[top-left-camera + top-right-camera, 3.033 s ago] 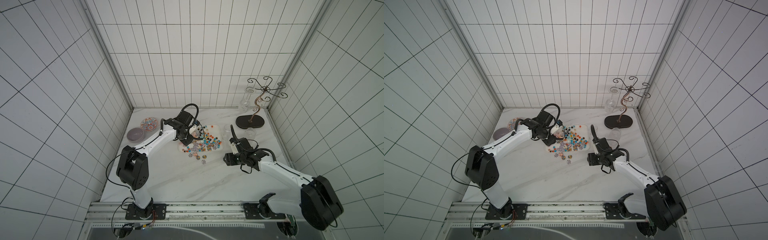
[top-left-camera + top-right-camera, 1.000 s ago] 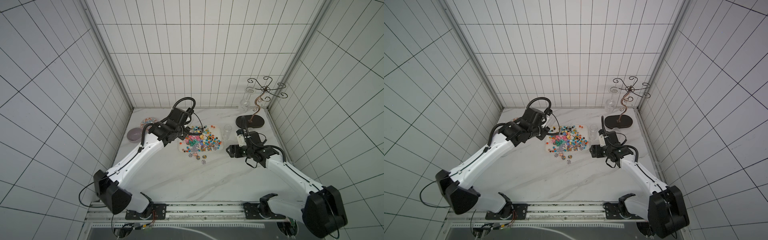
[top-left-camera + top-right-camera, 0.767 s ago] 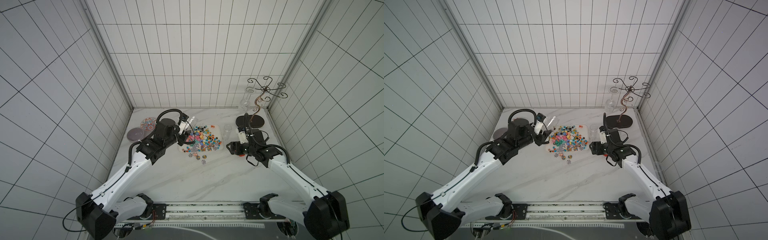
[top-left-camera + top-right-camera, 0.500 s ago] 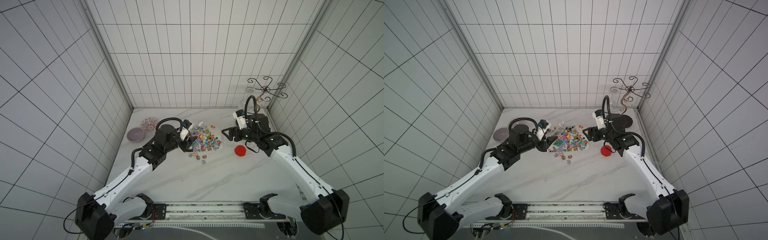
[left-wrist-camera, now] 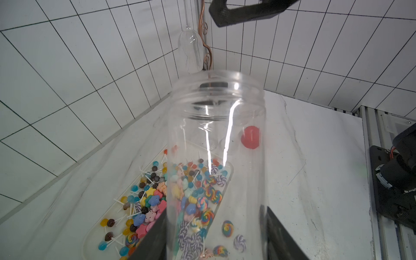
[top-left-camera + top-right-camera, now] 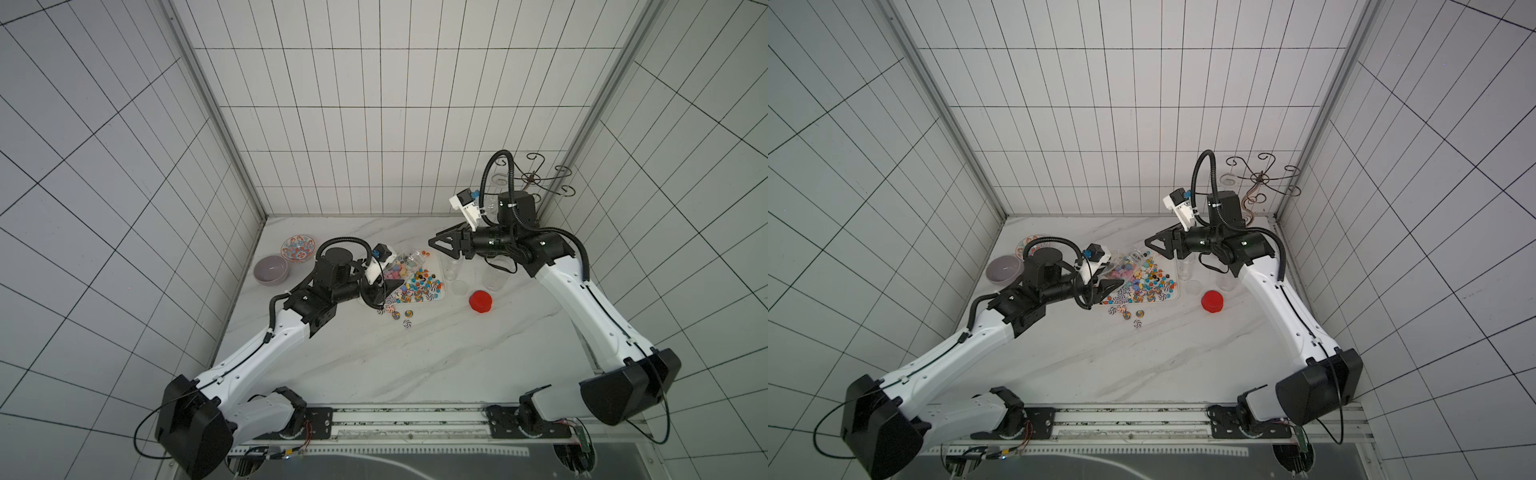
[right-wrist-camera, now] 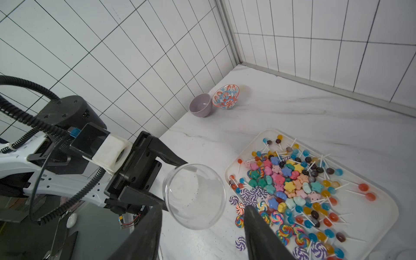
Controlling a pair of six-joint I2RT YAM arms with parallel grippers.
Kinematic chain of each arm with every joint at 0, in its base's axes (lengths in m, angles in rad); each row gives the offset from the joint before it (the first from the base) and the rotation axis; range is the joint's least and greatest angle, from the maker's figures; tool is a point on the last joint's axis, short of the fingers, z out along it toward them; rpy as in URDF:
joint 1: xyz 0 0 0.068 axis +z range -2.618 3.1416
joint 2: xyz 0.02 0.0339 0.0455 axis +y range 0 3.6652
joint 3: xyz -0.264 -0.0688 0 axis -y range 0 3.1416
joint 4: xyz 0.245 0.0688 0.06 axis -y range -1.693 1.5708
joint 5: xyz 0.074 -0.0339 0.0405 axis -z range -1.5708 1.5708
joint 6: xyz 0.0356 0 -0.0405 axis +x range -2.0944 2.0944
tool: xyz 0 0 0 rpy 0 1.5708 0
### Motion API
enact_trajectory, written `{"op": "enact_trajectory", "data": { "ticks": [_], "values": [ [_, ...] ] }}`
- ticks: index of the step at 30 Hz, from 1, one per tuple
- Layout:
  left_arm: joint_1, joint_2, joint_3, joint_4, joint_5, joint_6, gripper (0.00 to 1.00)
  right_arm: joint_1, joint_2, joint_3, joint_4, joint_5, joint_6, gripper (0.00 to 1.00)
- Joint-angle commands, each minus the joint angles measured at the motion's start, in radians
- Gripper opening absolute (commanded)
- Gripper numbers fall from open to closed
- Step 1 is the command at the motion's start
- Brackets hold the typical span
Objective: Pour the candies out of the jar
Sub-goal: Place the jar at the center of the board.
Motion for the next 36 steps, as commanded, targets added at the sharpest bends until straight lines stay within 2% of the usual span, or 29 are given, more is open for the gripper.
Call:
{"op": "enact_trajectory", "data": {
  "ticks": [1, 8, 15, 21, 27, 30, 31, 36],
  "values": [
    [0.002, 0.014, 0.011, 0.009, 0.034, 0.019, 0.33, 0.044, 0.014, 0.135, -0.122, -0.052, -0.084, 0.58],
    [0.002, 0.02, 0.017, 0.009, 0.052, 0.017, 0.33, 0.089, 0.054, 0.143, -0.179, -0.033, -0.12, 0.56],
    [0.002, 0.025, 0.022, -0.002, 0.064, 0.022, 0.35, 0.119, 0.083, 0.146, -0.186, -0.058, -0.125, 0.46],
    [0.002, 0.029, 0.025, -0.002, 0.068, 0.022, 0.36, 0.129, 0.087, 0.136, -0.181, -0.07, -0.114, 0.31],
    [0.002, 0.028, 0.026, -0.003, 0.064, 0.02, 0.38, 0.129, 0.081, 0.123, -0.163, -0.081, -0.096, 0.08],
    [0.002, 0.026, 0.025, -0.002, 0.06, 0.02, 0.42, 0.13, 0.079, 0.114, -0.16, -0.081, -0.087, 0.0],
    [0.002, 0.024, 0.026, -0.002, 0.057, 0.019, 0.44, 0.129, 0.077, 0.111, -0.159, -0.081, -0.086, 0.0],
    [0.004, 0.023, 0.028, 0.004, 0.04, 0.01, 0.68, 0.129, 0.061, 0.097, -0.146, -0.045, -0.073, 0.0]
  ]
}}
